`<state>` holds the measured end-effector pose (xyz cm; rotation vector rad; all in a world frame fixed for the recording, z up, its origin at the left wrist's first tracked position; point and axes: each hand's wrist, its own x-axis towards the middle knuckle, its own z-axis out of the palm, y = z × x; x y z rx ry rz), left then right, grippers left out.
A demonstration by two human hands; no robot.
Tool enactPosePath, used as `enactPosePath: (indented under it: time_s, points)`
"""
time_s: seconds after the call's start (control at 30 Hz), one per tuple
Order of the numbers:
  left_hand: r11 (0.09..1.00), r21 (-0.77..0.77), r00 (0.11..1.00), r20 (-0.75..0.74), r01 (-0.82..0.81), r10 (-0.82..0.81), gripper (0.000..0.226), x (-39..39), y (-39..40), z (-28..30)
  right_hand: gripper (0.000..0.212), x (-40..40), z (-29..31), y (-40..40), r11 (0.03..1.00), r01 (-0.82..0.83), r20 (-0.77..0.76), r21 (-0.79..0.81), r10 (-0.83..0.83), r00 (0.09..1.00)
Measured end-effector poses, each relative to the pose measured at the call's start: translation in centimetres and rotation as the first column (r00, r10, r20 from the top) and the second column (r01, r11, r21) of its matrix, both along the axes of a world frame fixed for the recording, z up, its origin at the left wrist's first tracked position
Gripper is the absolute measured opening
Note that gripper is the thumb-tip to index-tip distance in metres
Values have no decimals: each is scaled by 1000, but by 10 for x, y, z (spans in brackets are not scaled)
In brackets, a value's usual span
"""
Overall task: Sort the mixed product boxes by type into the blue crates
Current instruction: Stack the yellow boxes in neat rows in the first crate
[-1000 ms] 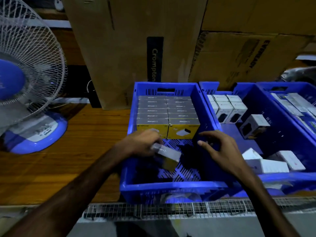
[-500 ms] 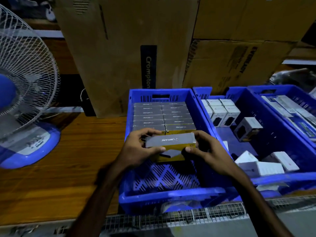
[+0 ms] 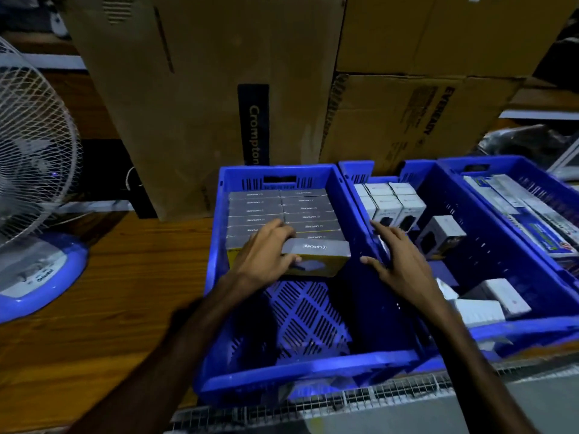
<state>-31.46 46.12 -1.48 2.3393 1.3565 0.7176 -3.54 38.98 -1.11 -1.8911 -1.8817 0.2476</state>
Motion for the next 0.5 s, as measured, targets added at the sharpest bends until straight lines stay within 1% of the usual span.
enactPosePath:
  time_s: [0.07,0.13,0.23,0.3,0.4,0.5]
  points:
    - [999,-32,999,-35,-16,15,40,14,8,-7,74,8,-4,0,983,100,48,-155,-94,994]
    - [997,-62,998,-50,-42,39,41,24,13,-17,70,8,-10,-2,960,108,19,-257,-107,994]
    - [993,-106,998,-38,-51,47,43,36,19,-29,55,4,-19,-5,964,90,-82,-250,-114,990]
    - [994,-96,997,-51,-58,54,43,42,23,-34,49,1,-22,-5,968,100,-108,-231,-128,986]
    - [992,-55,988,-111,-113,107,38,48,28,-39,50,-2,-22,-7,968,108,-109,-226,-135,985]
    - [993,-16,974,-197,-119,114,39,50,29,-45,53,-3,-21,-8,964,118,-99,-238,-145,985]
